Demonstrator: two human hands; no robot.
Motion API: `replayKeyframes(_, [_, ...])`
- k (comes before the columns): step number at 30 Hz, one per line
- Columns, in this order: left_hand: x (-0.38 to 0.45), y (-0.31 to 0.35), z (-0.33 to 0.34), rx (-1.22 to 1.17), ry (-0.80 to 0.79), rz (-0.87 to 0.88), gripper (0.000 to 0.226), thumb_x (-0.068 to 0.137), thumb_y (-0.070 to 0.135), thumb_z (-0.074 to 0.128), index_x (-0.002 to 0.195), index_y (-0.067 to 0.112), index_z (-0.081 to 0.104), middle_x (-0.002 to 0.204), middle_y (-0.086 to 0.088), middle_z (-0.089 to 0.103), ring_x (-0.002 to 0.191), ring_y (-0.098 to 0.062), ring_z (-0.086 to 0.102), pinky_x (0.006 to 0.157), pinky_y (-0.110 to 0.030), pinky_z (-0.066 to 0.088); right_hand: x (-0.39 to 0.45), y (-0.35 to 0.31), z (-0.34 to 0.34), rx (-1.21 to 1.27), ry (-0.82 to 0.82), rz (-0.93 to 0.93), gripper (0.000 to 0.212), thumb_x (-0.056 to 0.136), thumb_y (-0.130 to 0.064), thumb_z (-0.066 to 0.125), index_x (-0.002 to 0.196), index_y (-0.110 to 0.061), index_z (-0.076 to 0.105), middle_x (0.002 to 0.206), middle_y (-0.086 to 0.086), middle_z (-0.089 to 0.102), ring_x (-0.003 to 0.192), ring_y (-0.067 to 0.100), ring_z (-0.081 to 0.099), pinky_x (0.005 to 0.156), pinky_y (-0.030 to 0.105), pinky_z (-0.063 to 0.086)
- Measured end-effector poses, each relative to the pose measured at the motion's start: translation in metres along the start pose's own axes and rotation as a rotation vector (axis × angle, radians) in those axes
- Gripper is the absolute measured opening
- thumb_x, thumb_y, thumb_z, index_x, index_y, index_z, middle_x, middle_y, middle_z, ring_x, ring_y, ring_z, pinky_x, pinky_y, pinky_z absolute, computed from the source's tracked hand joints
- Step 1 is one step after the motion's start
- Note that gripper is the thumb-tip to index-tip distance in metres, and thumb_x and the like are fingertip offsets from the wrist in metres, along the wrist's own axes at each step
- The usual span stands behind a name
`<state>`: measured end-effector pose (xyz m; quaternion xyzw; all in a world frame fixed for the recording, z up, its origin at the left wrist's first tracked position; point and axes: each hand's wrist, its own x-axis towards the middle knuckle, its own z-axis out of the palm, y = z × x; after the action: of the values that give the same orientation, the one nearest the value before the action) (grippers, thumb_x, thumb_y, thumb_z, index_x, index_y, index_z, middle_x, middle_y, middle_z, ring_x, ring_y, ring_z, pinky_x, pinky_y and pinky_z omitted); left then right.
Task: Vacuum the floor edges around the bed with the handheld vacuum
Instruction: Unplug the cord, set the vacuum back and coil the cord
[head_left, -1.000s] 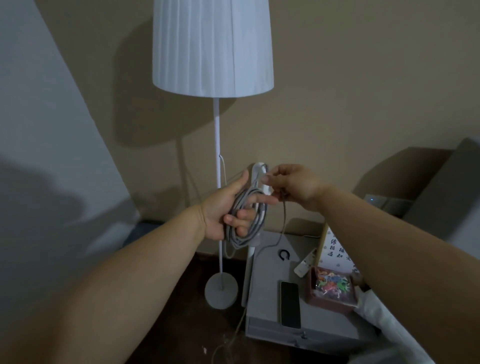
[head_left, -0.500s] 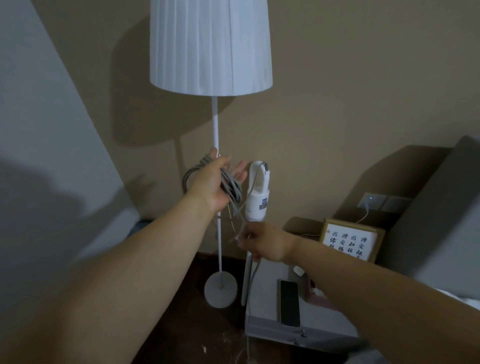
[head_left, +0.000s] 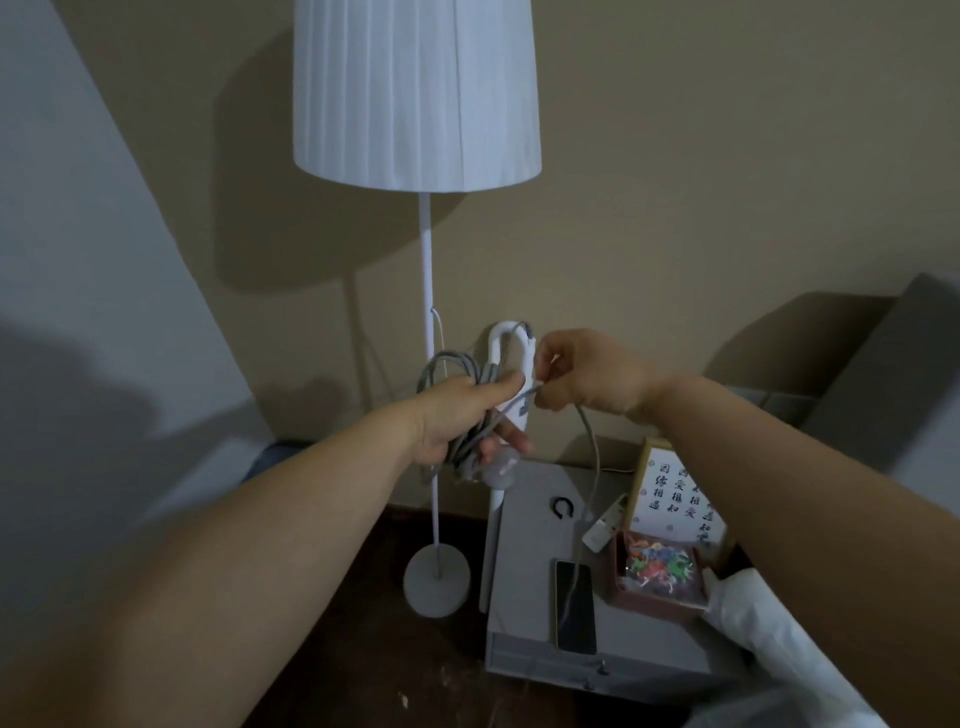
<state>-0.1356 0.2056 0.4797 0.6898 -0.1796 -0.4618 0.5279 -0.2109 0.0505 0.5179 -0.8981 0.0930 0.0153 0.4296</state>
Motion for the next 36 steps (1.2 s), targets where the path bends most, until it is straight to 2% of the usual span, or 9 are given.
replayKeyframes(5, [-0.011,-0.003,-0.026,-0.232,-0.416,0.049,0.064,0.082,0.062,0.049,0.113,0.009,0.065,0.036,0.007,0.035,0.027,-0.002,0.027,0.037,-0.016,0.031,0.021,0.022,0.002,0.308,0.142,0.008,0.017,0.085,0.001,0.064,0.075,-0.01,0.057,0.069,0.008,0.06,0.061,0.015,0.056,0.061,0.018,0.048])
replayKeyframes(8, [-0.012,-0.003,-0.041,-0.519,-0.59,0.193,0.038,0.084,0.028,0.068,0.116,0.008,0.066,0.038,0.008,0.046,0.028,-0.001,0.026,0.037,-0.016,0.036,0.027,0.043,0.036,0.085,0.107,0.174,0.028,0.098,-0.03,0.05,0.081,-0.011,0.059,0.069,0.003,0.06,0.061,0.011,0.055,0.062,0.016,0.047])
replayKeyframes(11, [-0.011,0.008,-0.04,-0.786,-0.404,0.321,0.045,0.082,0.013,0.056,0.128,0.014,0.059,0.056,0.006,0.062,0.028,0.0,0.035,0.039,-0.015,0.037,0.021,0.058,0.077,-0.046,-0.153,0.366,0.029,0.102,-0.034,0.039,0.091,-0.013,0.055,0.078,0.001,0.059,0.063,0.009,0.052,0.056,0.016,0.042])
replayKeyframes(15, [0.002,0.02,-0.031,-0.986,0.049,0.347,0.053,0.094,0.006,0.044,0.144,0.024,0.038,0.096,-0.01,0.068,0.055,-0.009,0.067,0.048,-0.017,0.052,0.013,0.051,0.117,-0.376,-0.352,0.236,0.026,0.099,-0.02,0.041,0.113,-0.005,0.058,0.108,0.013,0.065,0.078,0.016,0.053,0.072,0.026,0.046])
replayKeyframes(21, [0.024,-0.018,-0.021,-0.151,0.366,0.266,0.046,0.097,0.013,0.053,0.137,0.03,0.041,0.101,0.001,0.061,0.098,-0.021,0.062,0.084,-0.034,0.055,0.007,0.007,0.103,-0.5,-0.348,-0.029,0.028,0.099,-0.019,0.044,0.116,-0.001,0.057,0.121,0.012,0.059,0.093,0.017,0.048,0.08,0.023,0.038])
replayKeyframes(23, [0.021,-0.03,-0.023,0.021,0.277,0.172,0.039,0.095,0.022,0.057,0.133,0.024,0.05,0.101,-0.001,0.064,0.098,-0.022,0.063,0.09,-0.042,0.054,0.007,-0.006,0.085,-0.497,-0.309,-0.077,0.024,0.096,-0.019,0.051,0.109,-0.004,0.064,0.11,0.005,0.063,0.088,0.013,0.052,0.066,0.015,0.036])
replayKeyframes(29, [-0.011,-0.027,-0.038,0.1,-0.089,-0.061,0.035,0.095,0.041,0.048,0.1,0.008,0.058,0.049,-0.001,0.063,0.037,-0.011,0.045,0.041,-0.02,0.039,0.003,-0.023,0.029,-0.317,-0.138,0.064,0.021,0.08,-0.011,0.07,0.068,-0.024,0.059,0.067,-0.006,0.057,0.061,0.006,0.051,0.062,0.019,0.041])
replayKeyframes(33, [-0.013,-0.028,-0.075,-0.101,-0.415,-0.093,0.062,0.088,0.06,0.034,0.124,0.015,0.058,0.036,0.002,0.039,0.027,-0.005,0.028,0.037,-0.016,0.028,0.009,-0.012,0.006,0.224,0.239,0.062,0.017,0.081,0.001,0.069,0.071,-0.01,0.059,0.067,0.012,0.057,0.057,0.016,0.05,0.062,0.025,0.044])
replayKeyframes(36, [-0.011,-0.022,-0.094,-0.385,-0.72,-0.024,0.067,0.089,0.059,0.039,0.124,0.005,0.06,0.037,0.004,0.035,0.027,-0.004,0.029,0.037,-0.016,0.033,0.02,-0.004,0.016,0.389,0.428,0.185,0.028,0.094,-0.029,0.057,0.073,-0.011,0.058,0.062,0.005,0.054,0.062,0.017,0.054,0.073,0.031,0.046])
